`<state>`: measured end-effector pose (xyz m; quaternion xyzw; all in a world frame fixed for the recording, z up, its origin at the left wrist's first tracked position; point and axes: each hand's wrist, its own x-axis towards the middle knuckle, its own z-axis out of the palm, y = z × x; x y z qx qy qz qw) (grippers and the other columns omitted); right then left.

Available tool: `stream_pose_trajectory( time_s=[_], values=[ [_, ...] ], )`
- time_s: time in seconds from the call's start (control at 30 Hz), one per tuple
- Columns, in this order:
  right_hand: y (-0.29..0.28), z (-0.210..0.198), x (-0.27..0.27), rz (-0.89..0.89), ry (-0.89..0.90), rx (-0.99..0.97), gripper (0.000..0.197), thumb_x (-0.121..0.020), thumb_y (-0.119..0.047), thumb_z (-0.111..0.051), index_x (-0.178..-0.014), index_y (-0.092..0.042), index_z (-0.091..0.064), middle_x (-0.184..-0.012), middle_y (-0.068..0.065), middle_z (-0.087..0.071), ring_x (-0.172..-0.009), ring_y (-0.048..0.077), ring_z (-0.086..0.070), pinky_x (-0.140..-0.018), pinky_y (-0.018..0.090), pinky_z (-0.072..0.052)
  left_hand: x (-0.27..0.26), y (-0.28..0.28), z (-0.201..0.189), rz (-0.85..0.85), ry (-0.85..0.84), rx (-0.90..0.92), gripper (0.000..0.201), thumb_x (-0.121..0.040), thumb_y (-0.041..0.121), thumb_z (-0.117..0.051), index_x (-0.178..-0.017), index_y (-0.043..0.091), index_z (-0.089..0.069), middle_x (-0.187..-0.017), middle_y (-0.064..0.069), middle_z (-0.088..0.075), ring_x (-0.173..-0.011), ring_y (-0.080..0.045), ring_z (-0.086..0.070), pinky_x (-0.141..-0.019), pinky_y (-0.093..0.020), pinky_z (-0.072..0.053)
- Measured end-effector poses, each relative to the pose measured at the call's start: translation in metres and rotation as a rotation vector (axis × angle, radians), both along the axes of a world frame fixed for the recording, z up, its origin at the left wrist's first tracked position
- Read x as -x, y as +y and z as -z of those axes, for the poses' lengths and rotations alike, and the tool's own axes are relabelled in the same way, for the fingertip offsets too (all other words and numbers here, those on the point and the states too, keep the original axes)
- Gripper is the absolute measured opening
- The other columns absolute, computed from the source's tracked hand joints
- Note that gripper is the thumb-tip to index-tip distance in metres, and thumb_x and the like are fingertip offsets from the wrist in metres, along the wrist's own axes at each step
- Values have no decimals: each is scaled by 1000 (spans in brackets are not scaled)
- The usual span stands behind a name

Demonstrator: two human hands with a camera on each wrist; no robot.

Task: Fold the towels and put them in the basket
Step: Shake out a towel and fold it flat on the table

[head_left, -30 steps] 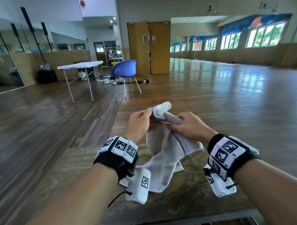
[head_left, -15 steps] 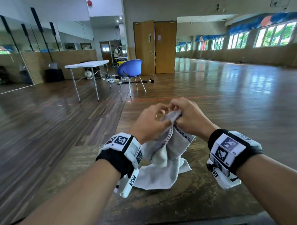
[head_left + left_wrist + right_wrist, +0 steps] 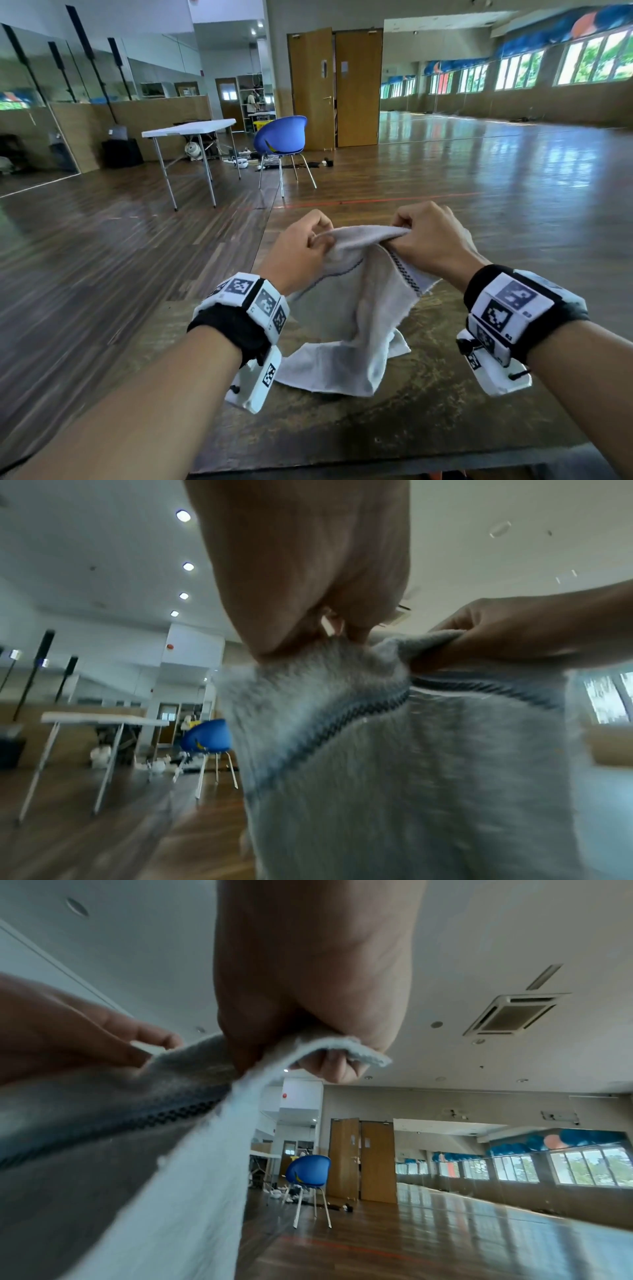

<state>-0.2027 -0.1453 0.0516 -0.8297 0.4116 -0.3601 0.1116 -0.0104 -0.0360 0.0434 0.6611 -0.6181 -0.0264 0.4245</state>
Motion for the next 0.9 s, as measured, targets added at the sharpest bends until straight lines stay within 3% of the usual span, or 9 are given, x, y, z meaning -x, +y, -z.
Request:
stream_pose_trajectory(
  time_s=[0.1,0.23,0.33,0.43,0.53,0.7,0.77,0.87,0.9],
  values=[
    [-6,7,13,23,29,35,11,-64,-44,-65,-72,-37,-64,-64,-16,-63,-67,13,-58,-54,21,-32,-7,4,-9,46,-154,-3,7,-88,20,-68,-92,19,-62,-75,11,-58,-69,2,-55,-58,-10,-36],
    [-13,25,23,-19,-14,-25,25,-62,-54,-68,-72,-31,-65,-65,-13,-65,-70,13,-62,-60,32,-48,-23,2,-4,-87,-365,-143,9,-87,18,-66,-79,20,-70,-78,1,-49,-72,-18,-50,-65,-29,-36],
    [-17,44,27,-216,71,-213,23,-73,-42,-75,-75,-21,-64,-67,-8,-65,-66,15,-59,-60,33,-45,-31,2,15,-184,-227,-124,21,-88,14,-59,-70,7,-66,-66,-5,-59,-64,-23,-54,-57,-32,-43],
    [-20,66,29,-341,280,-396,18,-77,-30,-60,-72,-13,-59,-66,-3,-57,-58,13,-48,-58,32,-37,-36,0,41,-156,90,-349,41,-94,32,-62,-63,6,-54,-58,-3,-50,-56,-18,-45,-49,-25,-31],
    [-27,94,30,-339,568,-478,25,-82,-10,-57,-59,-14,-49,-59,-2,-48,-55,15,-40,-55,29,-32,-40,-2,70,-154,51,-694,54,-89,51,-66,-55,19,-38,-45,6,-36,-43,-15,-34,-48,-29,-23],
    [-31,136,33,-351,618,-642,34,-90,-22,-68,-57,-31,-66,-56,-17,-62,-61,8,-60,-59,21,-49,-38,-12,110,-124,-58,-933,58,-83,51,-72,-49,21,-36,-46,5,-36,-39,-11,-33,-47,-26,-23],
    [-30,150,29,-368,591,-661,19,-92,-34,-69,-73,-39,-69,-79,-19,-68,-80,6,-64,-77,25,-53,-33,-18,123,-55,-78,-972,48,-83,49,-71,-56,17,-49,-57,0,-49,-48,-14,-44,-51,-26,-33],
    [-28,171,18,-463,545,-689,21,-91,-45,-69,-70,-43,-68,-93,-19,-65,-95,7,-61,-93,32,-49,-23,-26,141,55,-119,-1002,44,-87,48,-69,-106,8,-69,-105,-7,-70,-95,-27,-67,-81,-38,-51],
    [-27,178,12,-494,521,-687,21,-91,-46,-69,-71,-42,-69,-96,-20,-65,-98,5,-60,-94,30,-48,-20,-29,147,72,-131,-1008,44,-87,46,-70,-106,7,-69,-105,-8,-71,-95,-27,-67,-79,-37,-51]
  ],
)
